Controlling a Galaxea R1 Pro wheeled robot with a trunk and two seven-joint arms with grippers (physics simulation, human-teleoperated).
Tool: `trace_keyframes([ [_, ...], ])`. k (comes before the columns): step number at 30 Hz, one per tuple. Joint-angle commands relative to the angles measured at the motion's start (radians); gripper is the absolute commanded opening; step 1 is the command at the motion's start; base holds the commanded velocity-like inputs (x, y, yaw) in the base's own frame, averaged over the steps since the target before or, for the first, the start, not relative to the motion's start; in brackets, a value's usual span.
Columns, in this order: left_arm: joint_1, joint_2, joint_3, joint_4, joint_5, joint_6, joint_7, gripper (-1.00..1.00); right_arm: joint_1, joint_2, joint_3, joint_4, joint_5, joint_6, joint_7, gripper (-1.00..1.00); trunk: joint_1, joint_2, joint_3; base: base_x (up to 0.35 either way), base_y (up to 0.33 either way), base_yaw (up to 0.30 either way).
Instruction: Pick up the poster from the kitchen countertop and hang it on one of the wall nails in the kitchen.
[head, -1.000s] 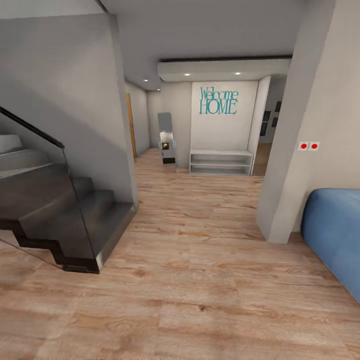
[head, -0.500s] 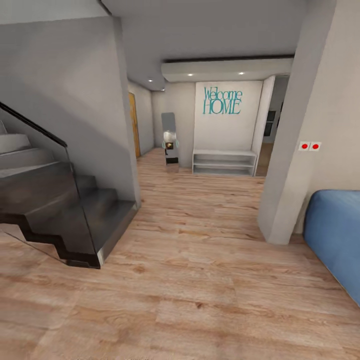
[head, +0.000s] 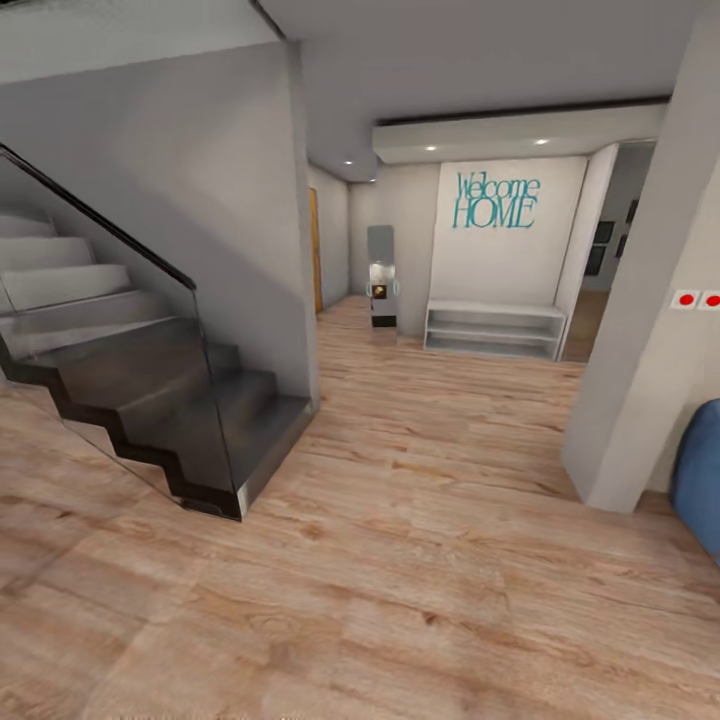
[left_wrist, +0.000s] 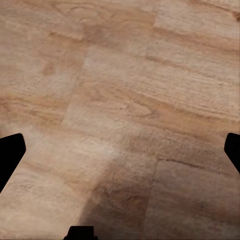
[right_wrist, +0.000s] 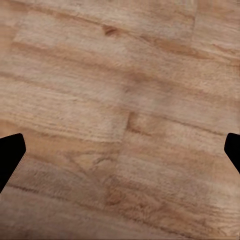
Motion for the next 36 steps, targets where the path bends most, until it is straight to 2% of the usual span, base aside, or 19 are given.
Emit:
trace_keyframes([
  [1,0.000,-0.001,0.002,-0.001,0.000,-0.002,0.000,1.00,0.000,0.000,0.000,0.001,0.001,-0.003,0.000,1.00,0.000,0.000,-0.001,0.000,0.000,0.294],
  [36,0.000,-0.001,0.002,-0.001,0.000,-0.002,0.000,1.00,0.000,-0.001,0.002,0.002,0.001,-0.003,0.000,1.00,0.000,0.000,-0.001,-0.001,-0.002,0.289],
])
